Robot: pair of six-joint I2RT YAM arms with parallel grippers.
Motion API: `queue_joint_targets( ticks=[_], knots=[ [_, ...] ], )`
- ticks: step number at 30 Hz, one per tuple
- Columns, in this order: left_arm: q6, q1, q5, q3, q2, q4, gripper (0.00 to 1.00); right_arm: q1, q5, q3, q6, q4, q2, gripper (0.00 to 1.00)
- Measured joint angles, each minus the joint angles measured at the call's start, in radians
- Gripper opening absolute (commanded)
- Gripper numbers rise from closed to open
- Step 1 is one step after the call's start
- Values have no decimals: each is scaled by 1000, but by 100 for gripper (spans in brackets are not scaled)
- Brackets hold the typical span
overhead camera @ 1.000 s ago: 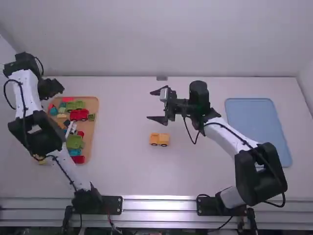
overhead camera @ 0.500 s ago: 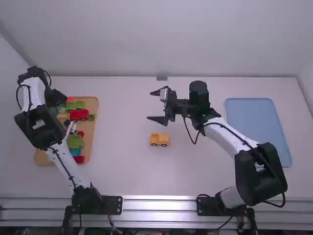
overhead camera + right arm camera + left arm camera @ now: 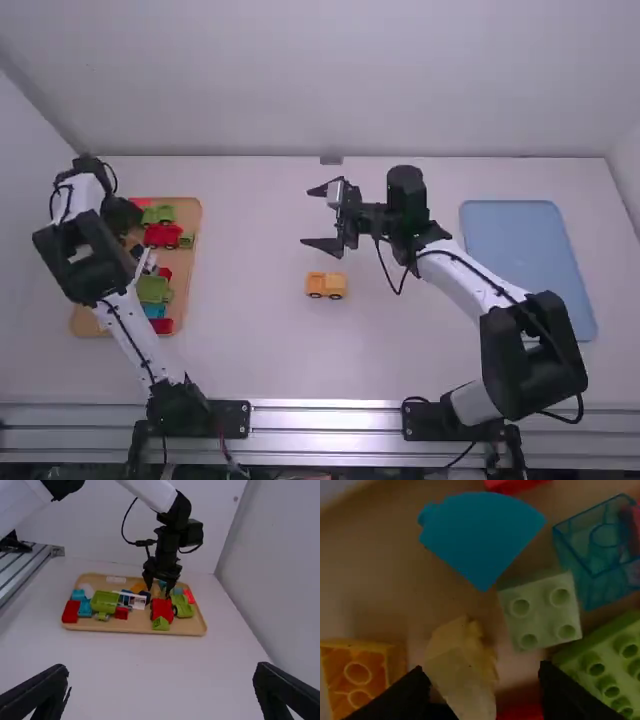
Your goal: Assemble lego blocks to make yellow taxi
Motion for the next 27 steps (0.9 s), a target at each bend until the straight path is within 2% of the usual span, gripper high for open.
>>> queue_joint_targets(
  ticks=[5, 7, 13, 16, 18, 24, 27],
  knots=[
    [-30, -1, 0, -18, 0, 22, 47, 0, 0, 0, 0, -3, 0, 99],
    [-40, -2, 1, -25, 0, 32, 42, 0, 0, 0, 0, -3, 0, 99],
    [-86, -2, 5, -61, 0, 56, 39, 0, 0, 0, 0, -3, 0, 99],
    [-95, -2, 6, -68, -1, 75, 34, 0, 0, 0, 0, -3, 0, 99],
    [-107, -3, 2, -71, -2, 89, 25, 0, 1, 0, 0, -3, 0, 99],
    [-105, -5, -13, -71, -2, 89, 25, -15, 0, 0, 0, -3, 0, 99],
    [-76, -5, -12, -56, -2, 24, 24, -23, 0, 0, 24, 3, 0, 99]
  ],
)
